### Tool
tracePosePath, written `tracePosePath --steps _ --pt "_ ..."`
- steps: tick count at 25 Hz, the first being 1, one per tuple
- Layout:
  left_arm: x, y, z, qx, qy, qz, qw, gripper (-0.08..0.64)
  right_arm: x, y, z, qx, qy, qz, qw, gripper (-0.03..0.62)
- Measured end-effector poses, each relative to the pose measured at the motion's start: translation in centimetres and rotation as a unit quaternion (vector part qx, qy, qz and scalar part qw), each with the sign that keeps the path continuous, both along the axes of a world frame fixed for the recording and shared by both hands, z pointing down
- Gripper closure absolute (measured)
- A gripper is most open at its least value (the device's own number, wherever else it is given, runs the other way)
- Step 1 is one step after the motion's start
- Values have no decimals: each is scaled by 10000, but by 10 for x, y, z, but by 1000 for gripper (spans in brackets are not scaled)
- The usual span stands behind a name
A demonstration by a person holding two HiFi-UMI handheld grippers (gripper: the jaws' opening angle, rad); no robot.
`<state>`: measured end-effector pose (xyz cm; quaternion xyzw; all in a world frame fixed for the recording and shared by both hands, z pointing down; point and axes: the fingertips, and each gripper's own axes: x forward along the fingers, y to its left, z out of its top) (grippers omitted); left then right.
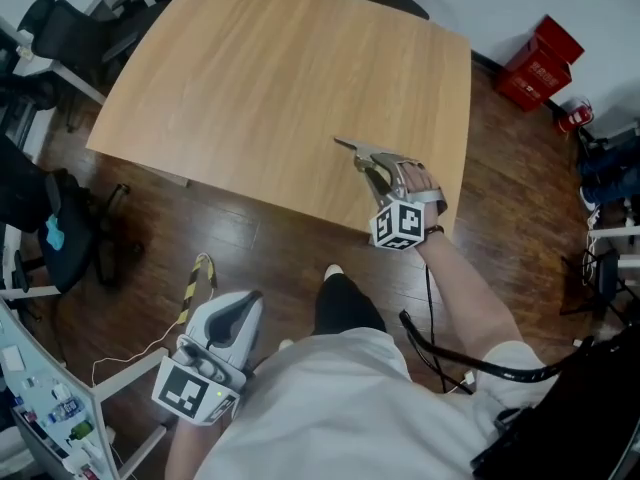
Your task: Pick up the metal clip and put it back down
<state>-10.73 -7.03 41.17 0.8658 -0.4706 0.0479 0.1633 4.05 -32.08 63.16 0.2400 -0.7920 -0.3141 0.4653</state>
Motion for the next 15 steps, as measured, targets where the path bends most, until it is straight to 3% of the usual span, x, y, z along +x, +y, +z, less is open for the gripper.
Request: tracePosePath --steps 6,10,15 --pt "-19 33 -18 416 21 465 9980 560 1 63 -80 412 -488 473 9968 465" --pt "-19 77 -26 544 97 907 9943 560 8 157 -129 298 -1104 887 9895 465" --pt "-8 126 -25 546 63 1633 9850 560 23 289 -173 -78 -1902 1397 9717 465"
